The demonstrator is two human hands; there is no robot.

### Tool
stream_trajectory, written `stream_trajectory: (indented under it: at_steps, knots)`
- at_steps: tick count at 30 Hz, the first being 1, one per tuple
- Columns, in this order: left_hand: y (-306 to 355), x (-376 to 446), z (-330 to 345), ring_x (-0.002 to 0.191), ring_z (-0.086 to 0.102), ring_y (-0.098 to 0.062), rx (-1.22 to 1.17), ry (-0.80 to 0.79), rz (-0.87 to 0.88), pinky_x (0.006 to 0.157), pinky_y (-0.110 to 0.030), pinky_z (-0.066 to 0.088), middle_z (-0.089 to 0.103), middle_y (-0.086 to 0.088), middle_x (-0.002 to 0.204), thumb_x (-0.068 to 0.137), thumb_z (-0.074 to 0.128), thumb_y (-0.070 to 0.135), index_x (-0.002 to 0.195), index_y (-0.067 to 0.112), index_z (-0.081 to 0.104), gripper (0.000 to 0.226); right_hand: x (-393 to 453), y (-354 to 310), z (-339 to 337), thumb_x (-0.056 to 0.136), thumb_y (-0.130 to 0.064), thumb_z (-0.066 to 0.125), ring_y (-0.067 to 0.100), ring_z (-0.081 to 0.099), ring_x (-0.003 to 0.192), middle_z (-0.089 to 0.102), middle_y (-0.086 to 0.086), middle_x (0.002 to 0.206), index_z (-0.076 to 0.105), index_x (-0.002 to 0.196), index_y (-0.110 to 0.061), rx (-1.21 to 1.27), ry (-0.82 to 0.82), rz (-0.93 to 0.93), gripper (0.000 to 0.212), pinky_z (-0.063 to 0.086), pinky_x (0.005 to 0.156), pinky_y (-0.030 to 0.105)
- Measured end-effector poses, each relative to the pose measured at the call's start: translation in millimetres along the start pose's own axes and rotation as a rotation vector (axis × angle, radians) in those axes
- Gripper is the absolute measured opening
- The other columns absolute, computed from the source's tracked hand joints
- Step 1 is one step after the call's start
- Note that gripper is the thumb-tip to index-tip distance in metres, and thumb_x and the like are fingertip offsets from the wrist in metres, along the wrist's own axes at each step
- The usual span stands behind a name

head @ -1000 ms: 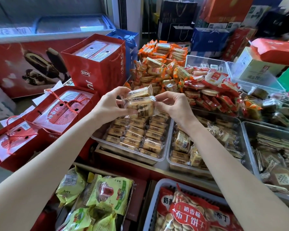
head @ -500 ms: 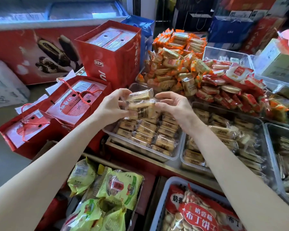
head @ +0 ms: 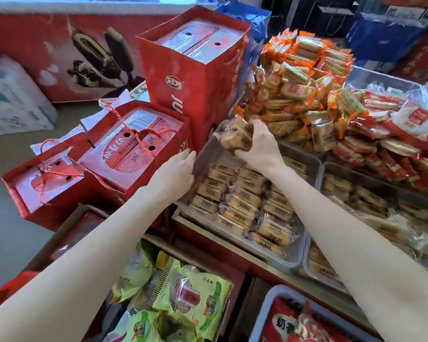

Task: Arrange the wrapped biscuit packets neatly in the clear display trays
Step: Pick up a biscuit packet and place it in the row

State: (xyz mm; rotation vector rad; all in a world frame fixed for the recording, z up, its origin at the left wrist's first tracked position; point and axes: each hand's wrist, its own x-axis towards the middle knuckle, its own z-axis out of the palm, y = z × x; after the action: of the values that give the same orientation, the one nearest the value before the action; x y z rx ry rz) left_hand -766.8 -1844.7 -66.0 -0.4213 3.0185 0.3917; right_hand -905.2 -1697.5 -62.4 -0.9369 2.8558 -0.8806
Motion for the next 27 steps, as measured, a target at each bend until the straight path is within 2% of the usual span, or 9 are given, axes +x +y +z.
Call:
stream_trajectory:
  at_steps: [3, 8, 13, 19, 22, 24, 25, 27]
  knots:
    - [-11, 10, 13, 0.142, 0.021, -0.029, 0.137, -0.118, 0.044, 0.115, -0.031, 0.018, 0.022, -0.018, 0.153, 0.094, 0.048, 0.017, 0.146, -0.002, 0.017, 0.063, 26, 6, 30, 0.078, -0.012, 0.074, 0.032, 0.046, 0.119, 0.047, 0.019, 0.127, 0.037, 0.133, 0.004, -0.116, 0.029, 0.028, 0.068, 0.036, 0.102, 0.033]
    - [-15, 21, 29, 0.145, 0.012, -0.024, 0.267, -0.193, 0.111, 0.117, -0.03, 0.008, 0.01, -0.017, 0.157, 0.098, 0.039, 0.019, 0.148, -0.001, 0.006, 0.063, 34, 24, 65, 0.081, -0.013, 0.069, 0.034, 0.047, 0.116, 0.047, 0.019, 0.126, 0.035, 0.132, 0.003, -0.497, -0.121, 0.006, 0.063, 0.035, 0.099, 0.037]
    - [-18, 22, 31, 0.146, 0.008, -0.02, 0.234, -0.215, 0.113, 0.118, -0.029, 0.004, 0.005, -0.015, 0.158, 0.096, 0.039, 0.021, 0.149, 0.001, 0.003, 0.067, 50, 27, 88, 0.083, -0.004, 0.06, 0.032, 0.049, 0.116, 0.052, 0.015, 0.123, 0.041, 0.126, -0.002, -0.642, -0.199, -0.059, 0.047, 0.036, 0.099, 0.036]
    - [-17, 24, 27, 0.146, 0.004, -0.022, 0.31, -0.294, 0.125, 0.118, -0.03, 0.006, 0.001, -0.014, 0.158, 0.093, 0.047, 0.018, 0.149, 0.001, -0.002, 0.076, 65, 38, 99, 0.089, 0.003, 0.05, 0.038, 0.052, 0.118, 0.053, 0.02, 0.128, 0.042, 0.131, 0.003, -0.604, -0.412, 0.01, 0.043, 0.043, 0.095, 0.04]
    - [-16, 28, 27, 0.146, 0.004, -0.023, 0.331, -0.324, 0.127, 0.119, -0.031, 0.008, 0.001, -0.015, 0.158, 0.092, 0.048, 0.017, 0.149, 0.001, -0.002, 0.077, 64, 46, 94, 0.09, -0.002, 0.054, 0.036, 0.047, 0.121, 0.049, 0.021, 0.13, 0.043, 0.131, 0.002, -0.594, -0.364, -0.083, 0.043, 0.039, 0.101, 0.04]
    - [-17, 31, 26, 0.146, 0.007, -0.023, 0.333, -0.33, 0.128, 0.119, -0.032, 0.011, 0.003, -0.015, 0.158, 0.091, 0.05, 0.018, 0.149, 0.001, 0.0, 0.078, 54, 48, 90, 0.09, 0.0, 0.048, 0.034, 0.043, 0.124, 0.047, 0.018, 0.132, 0.046, 0.131, -0.002, -0.622, -0.28, -0.188, 0.041, 0.031, 0.107, 0.038]
    - [-16, 31, 25, 0.146, 0.009, -0.024, 0.335, -0.332, 0.128, 0.118, -0.032, 0.012, 0.005, -0.015, 0.158, 0.09, 0.051, 0.02, 0.149, 0.001, 0.001, 0.079, 47, 49, 88, 0.09, 0.001, 0.045, 0.032, 0.042, 0.126, 0.048, 0.016, 0.133, 0.05, 0.129, -0.005, -0.644, -0.291, -0.21, 0.04, 0.025, 0.112, 0.039]
    - [-14, 32, 23, 0.145, 0.01, -0.024, 0.347, -0.337, 0.13, 0.118, -0.032, 0.014, 0.007, -0.016, 0.157, 0.09, 0.052, 0.021, 0.148, 0.0, 0.002, 0.079, 35, 48, 84, 0.09, 0.001, 0.038, 0.029, 0.042, 0.127, 0.053, 0.015, 0.131, 0.058, 0.122, -0.008, -0.7, -0.438, -0.147, 0.039, 0.016, 0.116, 0.043]
